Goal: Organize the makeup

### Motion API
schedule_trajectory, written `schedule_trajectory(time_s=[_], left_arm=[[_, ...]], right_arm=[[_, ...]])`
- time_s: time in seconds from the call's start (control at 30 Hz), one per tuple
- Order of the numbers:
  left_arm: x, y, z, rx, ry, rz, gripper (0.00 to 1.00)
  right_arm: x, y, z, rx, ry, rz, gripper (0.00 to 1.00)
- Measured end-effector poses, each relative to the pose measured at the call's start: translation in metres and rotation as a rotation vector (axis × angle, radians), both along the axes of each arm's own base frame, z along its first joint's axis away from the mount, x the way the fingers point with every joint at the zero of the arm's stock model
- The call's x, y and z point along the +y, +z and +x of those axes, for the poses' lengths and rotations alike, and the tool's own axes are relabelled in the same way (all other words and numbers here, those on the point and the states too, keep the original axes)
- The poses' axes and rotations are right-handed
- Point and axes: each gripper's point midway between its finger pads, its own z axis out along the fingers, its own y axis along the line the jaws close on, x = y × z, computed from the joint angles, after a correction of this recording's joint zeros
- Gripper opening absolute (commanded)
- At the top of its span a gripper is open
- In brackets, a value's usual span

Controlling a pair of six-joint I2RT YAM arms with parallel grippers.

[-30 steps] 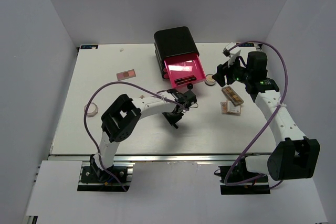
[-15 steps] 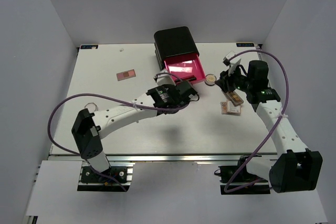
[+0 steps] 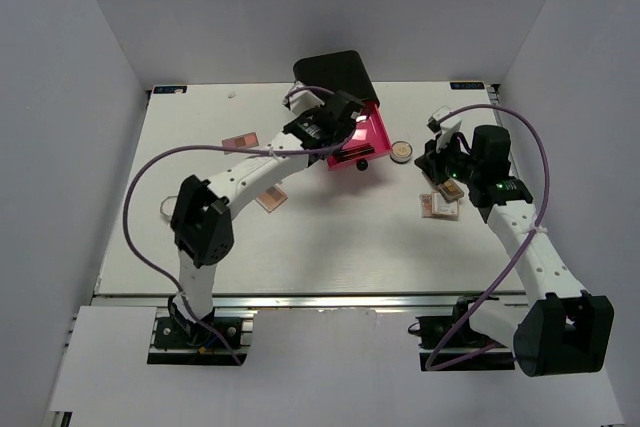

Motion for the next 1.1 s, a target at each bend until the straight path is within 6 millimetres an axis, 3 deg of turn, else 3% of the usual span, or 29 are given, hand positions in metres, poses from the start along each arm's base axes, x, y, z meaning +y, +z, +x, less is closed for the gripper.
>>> schedule_trajectory(time_s=[0.1,0.2,0.3,0.33,0.43,0.57,0.67,0.77,0.9,1.03,1.1], left_arm=[[-0.003,-0.018,0.030,0.027,0.032,-0.025,0.00],[-0.013,-0.031,0.043,0.050,0.028,-0.044,0.00],[-0.025,-0.036,0.047,0.066,0.006,-0.067,0.14],[-0.028,-0.037,0.047,0.071,0.000,-0.073,0.27],[-0.031,-0.037,0.044,0.083,-0.013,-0.087,0.55],[-0.035,-0.038,0.042,0.094,-0.032,-0.093,0.63],[-0.037,-0.037,0.043,0.089,-0.044,-0.093,0.63],[-0.039,-0.031,0.043,0.071,-0.070,-0.089,0.55],[-0.040,-0.010,0.040,0.011,-0.158,-0.061,0.05],[-0.016,0.018,0.016,-0.052,-0.278,-0.017,0.05],[0.014,0.032,0.008,-0.085,-0.294,-0.024,0.09]], right_arm=[[0.000,-0.002,-0.001,0.004,-0.006,0.004,0.18],[0.000,-0.006,-0.003,0.013,-0.007,0.005,0.22],[0.000,-0.006,-0.004,0.015,-0.007,0.007,0.30],[0.000,-0.006,-0.004,0.016,-0.007,0.008,0.32],[0.001,-0.006,-0.005,0.016,0.001,0.010,0.44],[0.004,-0.007,-0.006,0.011,0.034,0.005,0.54],[0.008,-0.011,-0.007,-0.006,0.089,-0.016,0.54],[0.016,-0.019,-0.013,-0.041,0.206,-0.059,0.45],[0.027,-0.038,-0.027,-0.136,0.449,-0.184,0.11],[0.040,-0.080,-0.033,-0.160,0.657,-0.320,0.08],[0.046,-0.105,-0.032,-0.137,0.730,-0.369,0.08]])
